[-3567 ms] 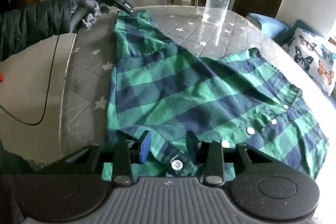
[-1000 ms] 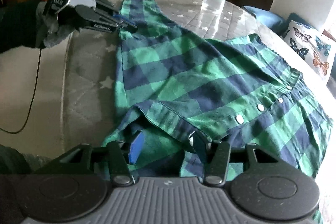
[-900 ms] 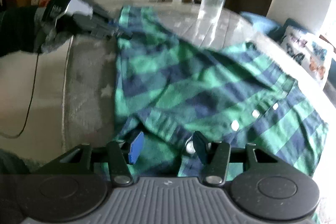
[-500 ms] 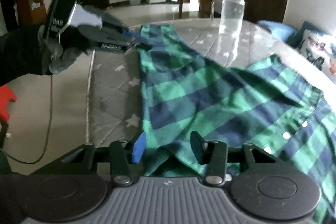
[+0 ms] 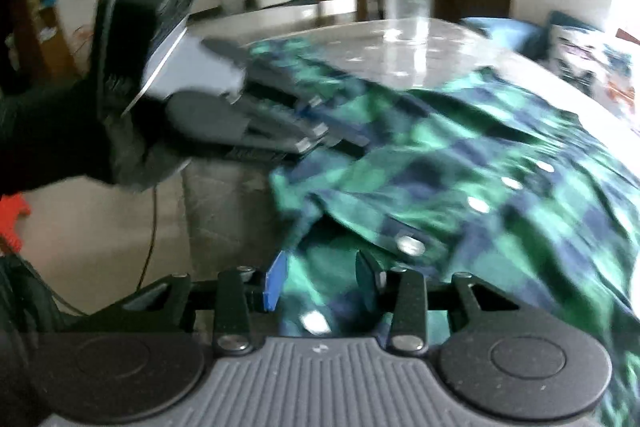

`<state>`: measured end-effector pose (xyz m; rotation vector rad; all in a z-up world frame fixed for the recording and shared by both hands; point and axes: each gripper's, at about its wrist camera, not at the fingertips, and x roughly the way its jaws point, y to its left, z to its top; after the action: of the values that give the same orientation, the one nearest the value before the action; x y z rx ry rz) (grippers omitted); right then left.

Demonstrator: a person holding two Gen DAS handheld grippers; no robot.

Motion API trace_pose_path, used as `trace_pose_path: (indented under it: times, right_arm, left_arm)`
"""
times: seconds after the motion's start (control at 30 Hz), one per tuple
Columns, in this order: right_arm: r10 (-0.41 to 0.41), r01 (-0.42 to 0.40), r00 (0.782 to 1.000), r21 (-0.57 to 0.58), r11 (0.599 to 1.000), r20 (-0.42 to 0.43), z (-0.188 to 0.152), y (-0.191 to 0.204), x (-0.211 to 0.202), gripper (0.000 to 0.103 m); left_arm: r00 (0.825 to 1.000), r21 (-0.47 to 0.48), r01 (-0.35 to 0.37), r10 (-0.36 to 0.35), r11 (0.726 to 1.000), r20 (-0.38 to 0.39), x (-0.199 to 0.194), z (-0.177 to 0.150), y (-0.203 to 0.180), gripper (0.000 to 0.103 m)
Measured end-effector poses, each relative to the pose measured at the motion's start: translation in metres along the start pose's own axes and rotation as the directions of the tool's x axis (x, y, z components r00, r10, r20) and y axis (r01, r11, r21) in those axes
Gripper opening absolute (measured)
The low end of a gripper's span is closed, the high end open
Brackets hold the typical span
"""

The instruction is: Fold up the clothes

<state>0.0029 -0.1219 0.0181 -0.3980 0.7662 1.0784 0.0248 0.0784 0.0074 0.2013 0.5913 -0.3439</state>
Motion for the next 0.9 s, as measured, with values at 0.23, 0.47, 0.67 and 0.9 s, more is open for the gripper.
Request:
trace_pose_path:
  times: [0.23,0.47,0.67,0.9]
  right_arm:
    - [-0.064,0.068,0.997,0.127,0.99,-0.037,-0.032,-0.02,-0.006,0.039]
    - [-0.077,0.076,0.997,0.133,0.988,0.004,-0.039,-0.015,-0.015,0.04]
    - [-0.061,0.059,0.998,0.163,0.985,0.005,-0.046,-0.015,-0.009,0.04]
    - [-0.186,0.159,0.98,0.292,0.943,0.069,-0.062,-0.037,-0.062,0.042]
  left_arm:
    - [0.998,0.087,0.056,-0.053,0.995,-0.03,0.003,-0.013,-0.028,0.012]
    - [0.999,0.108,0.044,-0.043,0.993,-0.007,-0.005,0.0,-0.033,0.012]
    - [0.996,0.096,0.081,-0.085,0.992,0.035,0.002,0.024,-0.048,0.012]
    - [0.988,0.09,0.153,-0.156,0.984,0.023,0.024,0.036,-0.072,0.012]
